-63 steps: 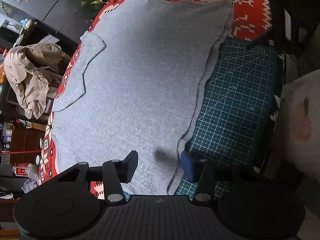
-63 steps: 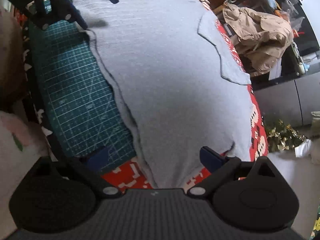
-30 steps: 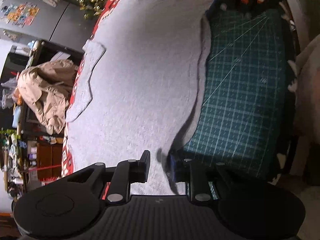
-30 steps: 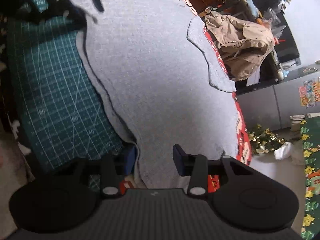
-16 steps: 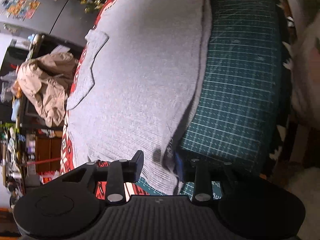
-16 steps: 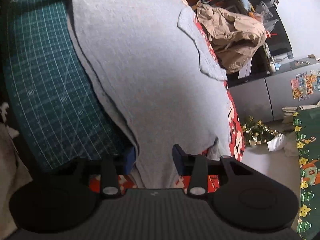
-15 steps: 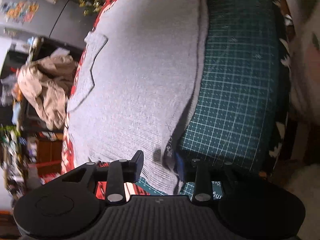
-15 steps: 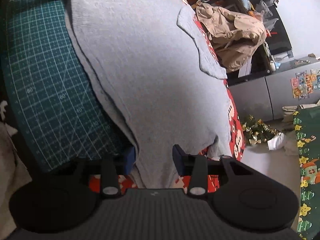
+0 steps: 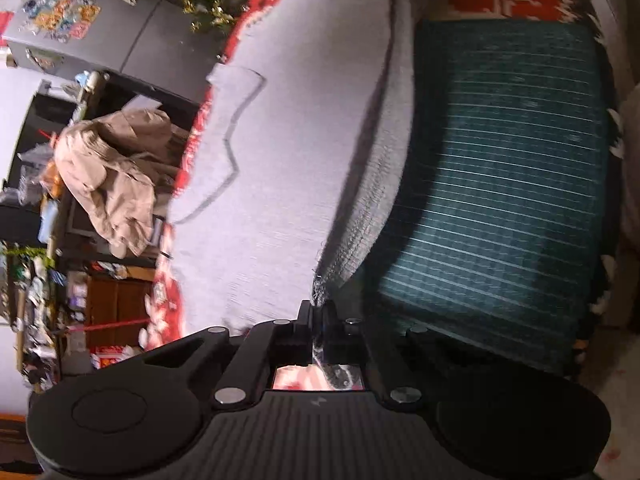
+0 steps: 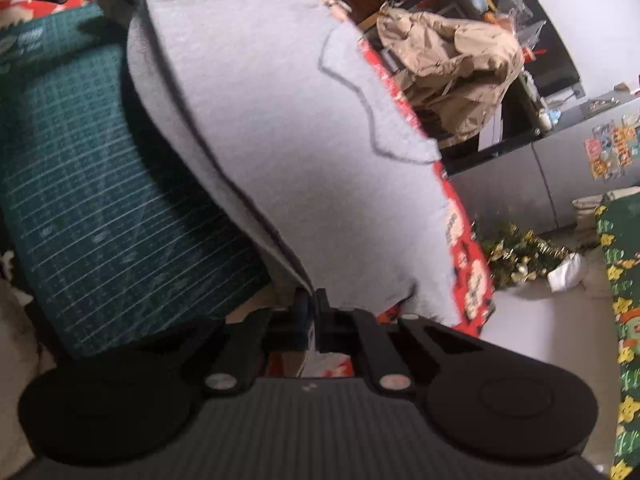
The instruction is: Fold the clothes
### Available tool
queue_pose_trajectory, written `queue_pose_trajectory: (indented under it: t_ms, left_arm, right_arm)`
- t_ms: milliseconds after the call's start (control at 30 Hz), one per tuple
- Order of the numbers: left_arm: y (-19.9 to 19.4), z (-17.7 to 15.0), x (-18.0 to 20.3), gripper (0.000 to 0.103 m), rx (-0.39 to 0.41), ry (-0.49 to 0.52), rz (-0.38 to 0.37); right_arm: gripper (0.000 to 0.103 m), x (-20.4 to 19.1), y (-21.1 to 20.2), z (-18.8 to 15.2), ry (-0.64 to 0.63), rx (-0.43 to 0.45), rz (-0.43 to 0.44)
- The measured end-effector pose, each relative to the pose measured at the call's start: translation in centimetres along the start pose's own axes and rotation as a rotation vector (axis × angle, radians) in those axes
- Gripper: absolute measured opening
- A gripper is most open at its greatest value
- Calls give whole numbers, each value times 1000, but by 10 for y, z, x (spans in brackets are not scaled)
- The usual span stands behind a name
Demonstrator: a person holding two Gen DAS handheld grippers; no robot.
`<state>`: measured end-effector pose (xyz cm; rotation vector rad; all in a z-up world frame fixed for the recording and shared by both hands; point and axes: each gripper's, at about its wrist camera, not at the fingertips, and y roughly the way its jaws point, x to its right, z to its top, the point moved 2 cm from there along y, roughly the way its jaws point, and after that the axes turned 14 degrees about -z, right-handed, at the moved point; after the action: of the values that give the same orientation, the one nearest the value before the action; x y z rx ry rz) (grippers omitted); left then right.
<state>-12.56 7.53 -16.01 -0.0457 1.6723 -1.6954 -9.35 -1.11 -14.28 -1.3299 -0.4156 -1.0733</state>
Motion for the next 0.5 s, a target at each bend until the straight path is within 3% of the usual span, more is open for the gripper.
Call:
queue_pose_trajectory:
  t_ms: [367,500]
  left_arm:
    - [17,15,-92,4,38,76,35]
    - [41,21,-133,4,28,69,59]
  right_arm:
    - [1,82,50,46,-140,268,-56]
    - [1,100,85,64,-166,316,-72]
